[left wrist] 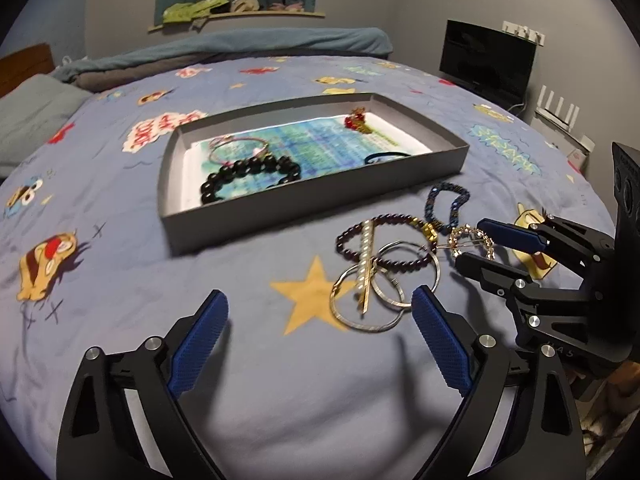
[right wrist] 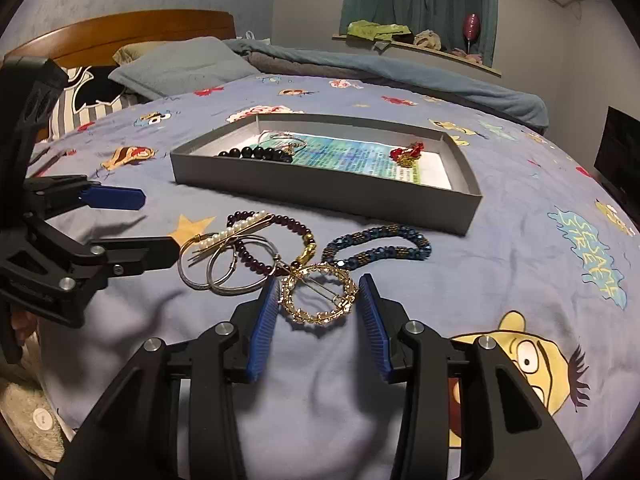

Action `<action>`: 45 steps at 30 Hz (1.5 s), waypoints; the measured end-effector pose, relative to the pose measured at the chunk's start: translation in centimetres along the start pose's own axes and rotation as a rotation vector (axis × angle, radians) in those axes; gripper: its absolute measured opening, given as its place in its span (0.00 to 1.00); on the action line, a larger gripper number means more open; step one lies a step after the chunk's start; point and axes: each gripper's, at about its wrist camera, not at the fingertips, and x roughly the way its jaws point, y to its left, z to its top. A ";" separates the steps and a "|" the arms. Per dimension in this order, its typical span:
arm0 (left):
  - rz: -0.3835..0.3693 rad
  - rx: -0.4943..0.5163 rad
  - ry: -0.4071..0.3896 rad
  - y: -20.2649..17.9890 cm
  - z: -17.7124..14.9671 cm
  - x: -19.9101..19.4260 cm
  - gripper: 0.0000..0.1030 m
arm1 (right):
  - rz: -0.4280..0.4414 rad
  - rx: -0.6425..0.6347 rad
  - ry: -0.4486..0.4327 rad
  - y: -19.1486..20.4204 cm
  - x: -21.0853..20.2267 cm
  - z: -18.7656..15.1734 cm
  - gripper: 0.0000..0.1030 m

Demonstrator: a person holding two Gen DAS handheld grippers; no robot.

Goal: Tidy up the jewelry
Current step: 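Close the right tool on the gold ring while the left tool grasps a silver bangle, then carry the gold ring with the right tool into the tray while the left tool carries the bangle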

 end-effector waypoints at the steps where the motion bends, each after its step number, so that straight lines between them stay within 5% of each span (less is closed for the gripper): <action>1: -0.004 0.007 -0.004 -0.2 0.1 0.1 0.87 | -0.001 0.006 0.000 -0.2 -0.1 0.0 0.40; 10: -0.050 0.046 0.003 -1.5 0.5 1.0 0.53 | -0.001 0.041 -0.016 -1.5 -0.9 0.3 0.40; 16: -0.123 0.101 -0.014 -3.4 0.7 0.7 0.53 | 0.000 0.054 -0.024 -2.2 -1.5 0.3 0.40; 23: -0.176 0.187 0.024 -5.9 0.3 1.6 0.29 | -0.013 0.074 0.015 -3.1 -1.0 -0.6 0.40; 31: -0.160 0.185 0.058 -6.1 0.5 3.1 0.22 | 0.006 0.073 0.039 -3.1 -0.5 -0.9 0.40; 37: -0.160 0.211 0.070 -6.5 0.4 3.5 0.05 | 0.001 0.053 0.049 -2.7 0.2 -0.6 0.43; 45: -0.196 0.189 0.027 -6.0 1.0 1.8 0.05 | -0.003 0.042 0.031 -2.8 -0.1 -0.4 0.40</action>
